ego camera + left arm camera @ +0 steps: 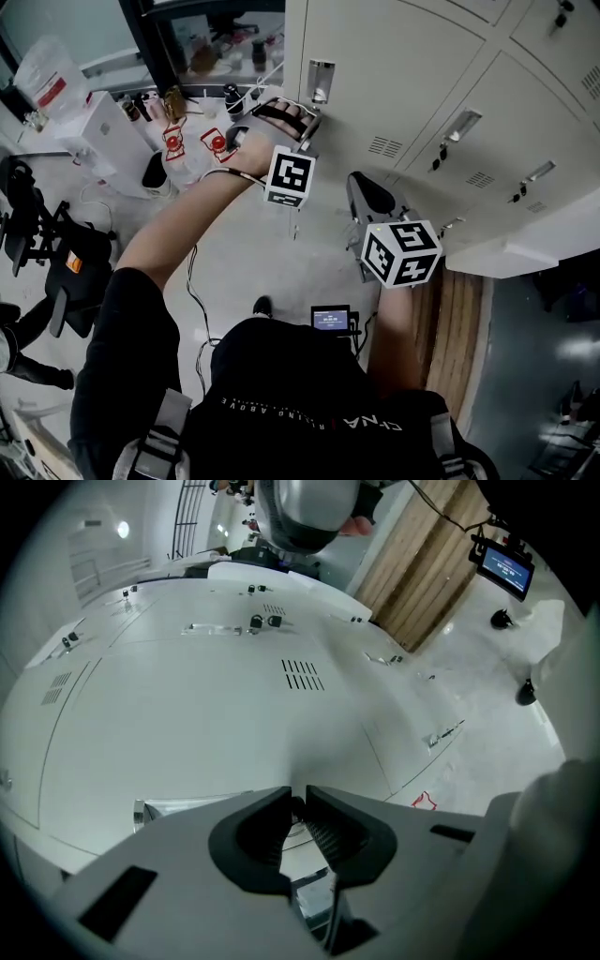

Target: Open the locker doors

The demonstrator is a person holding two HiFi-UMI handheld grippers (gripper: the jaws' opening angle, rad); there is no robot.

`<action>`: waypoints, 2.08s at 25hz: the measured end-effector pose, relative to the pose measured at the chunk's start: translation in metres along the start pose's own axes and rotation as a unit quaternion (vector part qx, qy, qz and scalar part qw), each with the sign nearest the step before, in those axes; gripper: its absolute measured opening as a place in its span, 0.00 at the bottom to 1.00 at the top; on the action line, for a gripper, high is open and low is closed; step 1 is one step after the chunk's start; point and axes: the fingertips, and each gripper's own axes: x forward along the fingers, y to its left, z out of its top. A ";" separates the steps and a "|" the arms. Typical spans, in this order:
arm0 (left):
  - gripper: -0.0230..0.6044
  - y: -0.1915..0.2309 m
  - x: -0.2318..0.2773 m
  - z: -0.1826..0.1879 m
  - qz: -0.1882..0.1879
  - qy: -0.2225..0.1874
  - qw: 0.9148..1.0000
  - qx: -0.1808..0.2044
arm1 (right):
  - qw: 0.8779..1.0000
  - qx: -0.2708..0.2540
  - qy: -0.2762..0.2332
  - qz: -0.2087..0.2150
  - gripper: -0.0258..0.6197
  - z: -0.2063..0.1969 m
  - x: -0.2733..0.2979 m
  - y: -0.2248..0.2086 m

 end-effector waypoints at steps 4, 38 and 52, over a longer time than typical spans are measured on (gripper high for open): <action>0.25 -0.002 0.000 -0.005 -0.017 -0.015 0.999 -0.042 | 1.000 -0.002 0.005 -0.006 0.10 -0.003 0.004 -0.004; 0.07 -0.004 -0.052 -0.055 -0.052 -0.232 0.679 -0.694 | 0.993 -0.060 -0.010 -0.098 0.11 0.089 0.156 0.002; 0.07 -0.020 -0.051 -0.080 -0.089 -0.266 0.684 -0.674 | 0.992 -0.038 -0.015 -0.119 0.12 0.088 0.179 0.007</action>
